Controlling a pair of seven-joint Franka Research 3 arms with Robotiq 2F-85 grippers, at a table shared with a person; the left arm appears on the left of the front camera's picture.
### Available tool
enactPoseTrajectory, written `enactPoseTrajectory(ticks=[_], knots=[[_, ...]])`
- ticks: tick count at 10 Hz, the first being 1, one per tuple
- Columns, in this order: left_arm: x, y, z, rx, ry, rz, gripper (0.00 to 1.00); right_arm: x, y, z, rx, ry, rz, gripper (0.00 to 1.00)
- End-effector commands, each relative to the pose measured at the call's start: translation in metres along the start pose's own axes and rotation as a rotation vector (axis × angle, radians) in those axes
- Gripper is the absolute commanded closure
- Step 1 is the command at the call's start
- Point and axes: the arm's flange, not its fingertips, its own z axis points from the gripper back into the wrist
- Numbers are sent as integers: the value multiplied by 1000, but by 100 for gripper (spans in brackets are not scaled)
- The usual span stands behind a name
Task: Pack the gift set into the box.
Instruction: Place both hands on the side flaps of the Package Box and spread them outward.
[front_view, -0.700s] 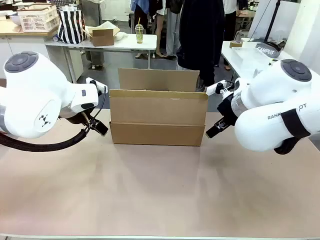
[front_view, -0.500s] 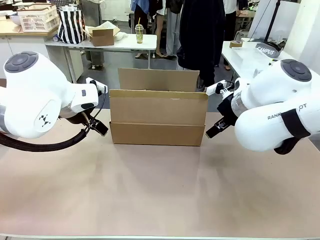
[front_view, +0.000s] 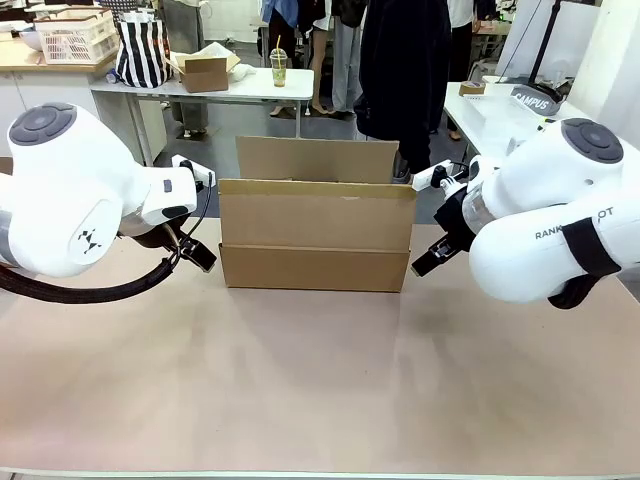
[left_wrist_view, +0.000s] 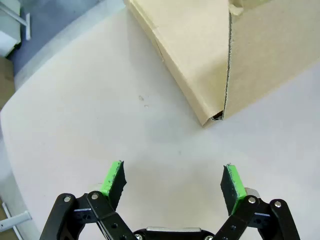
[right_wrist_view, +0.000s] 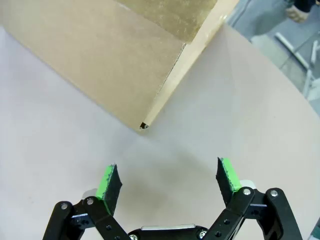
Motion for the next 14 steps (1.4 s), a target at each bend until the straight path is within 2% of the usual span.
enactPoseTrajectory(ticks=[1, 9, 10, 11, 12, 13, 14], knots=[[0, 0, 0, 0, 0, 0, 0, 0, 0, 0, 0, 0, 0, 0], [0, 0, 0, 0, 0, 0, 0, 0, 0, 0, 0, 0, 0, 0], [-2, 1, 21, -35, 16, -25, 0, 3, -2, 28, -5, 32, -12, 0], [-4, 0, 52, -78, 82, -44, 0, 5, -5, 63, -25, 46, -61, 0], [-4, -6, 93, -66, 152, -4, 0, 6, -3, 105, -28, 74, -87, 0], [-11, -9, 123, -32, 67, -9, 0, 6, 4, 133, -82, 55, -107, 0], [-19, -11, 148, 1, -55, -18, 0, 3, 13, 154, -121, -19, -56, 0]])
